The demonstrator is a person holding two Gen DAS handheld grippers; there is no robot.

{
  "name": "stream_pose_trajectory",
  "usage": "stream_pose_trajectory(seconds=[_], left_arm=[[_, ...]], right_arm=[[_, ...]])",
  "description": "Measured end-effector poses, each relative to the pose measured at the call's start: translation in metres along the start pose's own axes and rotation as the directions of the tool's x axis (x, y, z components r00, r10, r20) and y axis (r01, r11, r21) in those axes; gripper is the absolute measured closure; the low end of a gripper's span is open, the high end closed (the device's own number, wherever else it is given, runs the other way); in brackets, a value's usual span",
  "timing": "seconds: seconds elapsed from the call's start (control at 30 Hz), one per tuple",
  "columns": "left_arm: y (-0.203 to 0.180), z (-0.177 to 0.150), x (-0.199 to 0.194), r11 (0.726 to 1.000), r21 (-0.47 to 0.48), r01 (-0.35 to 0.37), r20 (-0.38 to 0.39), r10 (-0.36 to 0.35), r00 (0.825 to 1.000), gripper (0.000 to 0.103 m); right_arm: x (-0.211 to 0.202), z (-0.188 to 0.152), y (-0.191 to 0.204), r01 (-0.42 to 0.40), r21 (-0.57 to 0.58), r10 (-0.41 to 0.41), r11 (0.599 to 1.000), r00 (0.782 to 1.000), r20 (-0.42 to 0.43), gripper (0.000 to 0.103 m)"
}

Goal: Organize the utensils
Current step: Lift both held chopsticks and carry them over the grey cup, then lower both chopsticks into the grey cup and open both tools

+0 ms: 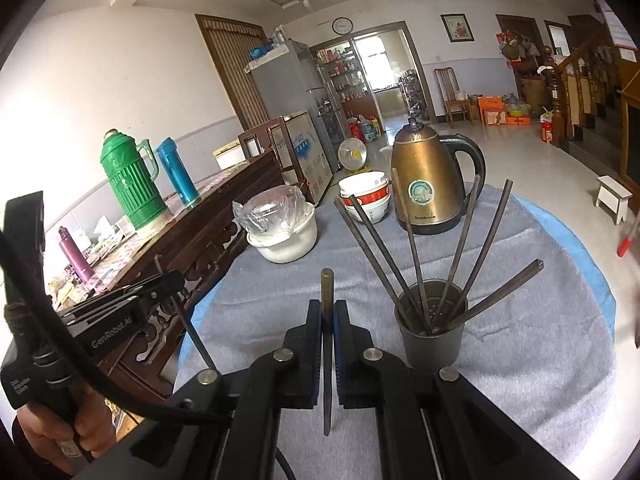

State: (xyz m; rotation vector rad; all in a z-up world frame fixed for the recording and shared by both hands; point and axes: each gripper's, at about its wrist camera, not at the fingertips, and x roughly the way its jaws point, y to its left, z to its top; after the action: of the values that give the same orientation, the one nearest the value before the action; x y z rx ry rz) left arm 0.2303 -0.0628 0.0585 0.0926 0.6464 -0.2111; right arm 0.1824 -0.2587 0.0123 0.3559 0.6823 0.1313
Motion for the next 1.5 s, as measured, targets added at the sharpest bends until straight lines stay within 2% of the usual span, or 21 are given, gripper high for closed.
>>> stream_pose_trajectory(seconds=[0.3, 0.47, 0.73, 1.0, 1.3, 1.5], left_arm=[[-0.018, 0.003, -0.005, 0.999, 0.037, -0.021, -0.004, 0.021, 1.000, 0.098], [-0.029, 0.007, -0.011, 0.999, 0.039, -0.007, 0.009, 0.006, 1.000, 0.098], [-0.057, 0.017, -0.024, 0.997, 0.068, 0.046, 0.042, -0.049, 0.998, 0.098], [-0.069, 0.034, -0.038, 0.988, 0.035, 0.151, 0.091, -0.153, 0.984, 0.098], [-0.072, 0.053, -0.048, 0.973, 0.006, 0.229, 0.138, -0.227, 0.964, 0.098], [-0.070, 0.068, -0.054, 0.968, -0.018, 0.249, 0.174, -0.242, 0.954, 0.098]], right_arm=[[-0.012, 0.000, -0.015, -0.025, 0.030, 0.024, 0.999, 0.999, 0.023, 0.097], [-0.029, 0.002, -0.034, -0.033, 0.068, 0.029, 0.997, 0.998, 0.059, 0.097], [-0.058, 0.007, -0.075, -0.018, 0.154, 0.000, 0.988, 0.993, 0.117, 0.097], [-0.082, 0.014, -0.106, 0.025, 0.223, -0.066, 0.975, 0.982, 0.175, 0.097], [-0.104, 0.039, -0.115, 0.028, 0.264, -0.094, 0.964, 0.966, 0.240, 0.097], [-0.108, 0.055, -0.117, 0.012, 0.303, -0.099, 0.953, 0.957, 0.272, 0.097]])
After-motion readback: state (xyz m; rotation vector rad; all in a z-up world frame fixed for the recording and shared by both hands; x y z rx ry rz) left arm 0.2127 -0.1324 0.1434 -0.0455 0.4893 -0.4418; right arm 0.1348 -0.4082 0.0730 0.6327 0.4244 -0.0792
